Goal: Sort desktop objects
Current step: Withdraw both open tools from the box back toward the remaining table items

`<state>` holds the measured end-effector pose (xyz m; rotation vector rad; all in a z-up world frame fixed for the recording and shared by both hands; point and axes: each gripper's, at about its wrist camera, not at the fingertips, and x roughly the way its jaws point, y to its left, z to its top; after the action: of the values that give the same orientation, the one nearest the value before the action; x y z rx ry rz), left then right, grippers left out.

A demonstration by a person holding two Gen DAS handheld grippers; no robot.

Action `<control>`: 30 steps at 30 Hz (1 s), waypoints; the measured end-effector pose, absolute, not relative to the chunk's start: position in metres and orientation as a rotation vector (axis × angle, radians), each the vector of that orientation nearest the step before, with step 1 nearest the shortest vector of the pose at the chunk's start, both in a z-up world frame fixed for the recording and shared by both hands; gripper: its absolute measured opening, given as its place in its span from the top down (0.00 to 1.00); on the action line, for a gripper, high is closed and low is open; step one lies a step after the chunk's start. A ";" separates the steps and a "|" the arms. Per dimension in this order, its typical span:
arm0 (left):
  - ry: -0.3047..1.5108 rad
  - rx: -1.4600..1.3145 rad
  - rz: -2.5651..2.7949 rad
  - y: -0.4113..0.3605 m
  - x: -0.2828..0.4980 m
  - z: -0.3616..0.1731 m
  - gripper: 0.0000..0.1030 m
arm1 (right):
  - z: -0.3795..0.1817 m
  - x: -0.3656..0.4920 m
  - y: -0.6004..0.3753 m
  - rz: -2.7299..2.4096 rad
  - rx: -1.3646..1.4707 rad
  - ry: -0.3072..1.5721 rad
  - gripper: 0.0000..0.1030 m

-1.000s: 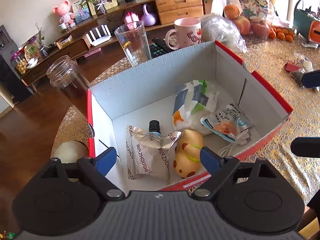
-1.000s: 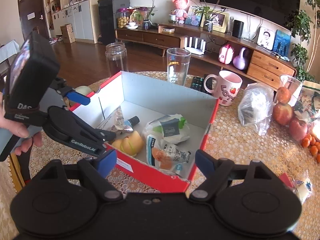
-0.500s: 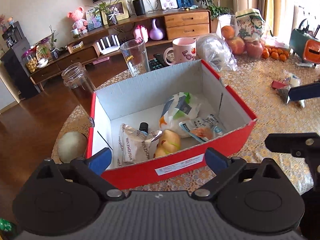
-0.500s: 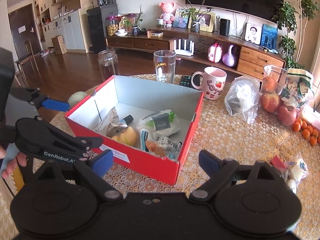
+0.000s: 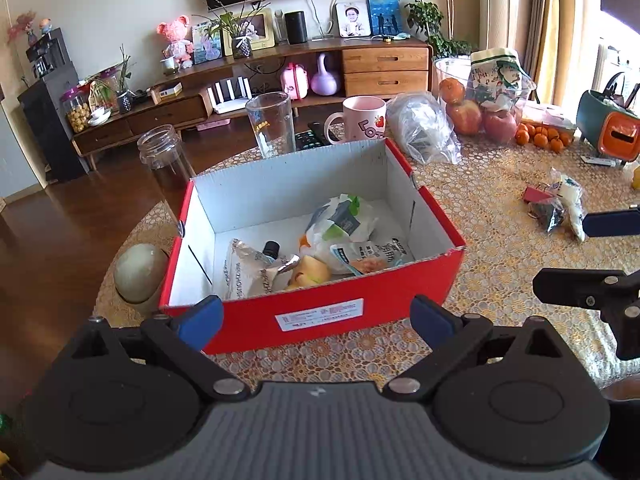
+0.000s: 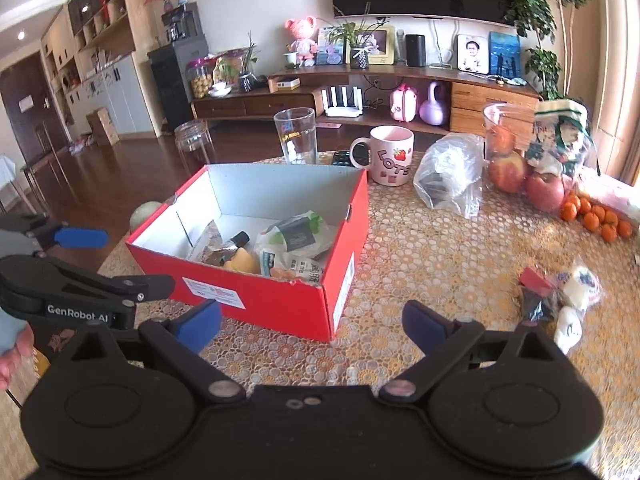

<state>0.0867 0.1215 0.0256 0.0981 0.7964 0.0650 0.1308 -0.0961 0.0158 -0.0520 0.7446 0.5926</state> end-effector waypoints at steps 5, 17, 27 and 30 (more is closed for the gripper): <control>0.795 0.087 0.070 0.113 0.077 0.024 0.03 | 0.014 0.123 -0.111 0.575 -0.030 0.732 0.03; 0.785 0.059 -0.005 0.080 0.074 0.016 0.03 | -0.002 0.119 -0.168 0.482 0.047 0.734 0.02; 0.804 0.066 -0.092 0.031 0.098 -0.001 0.03 | -0.027 0.134 -0.244 0.335 0.069 0.764 0.02; 0.816 0.070 -0.114 0.017 0.109 -0.005 0.03 | -0.033 0.141 -0.261 0.294 0.055 0.767 0.02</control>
<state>0.1086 0.0165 -0.0049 0.0697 0.8164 -0.1141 0.1413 -0.2613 -0.0332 0.0546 0.7672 0.2943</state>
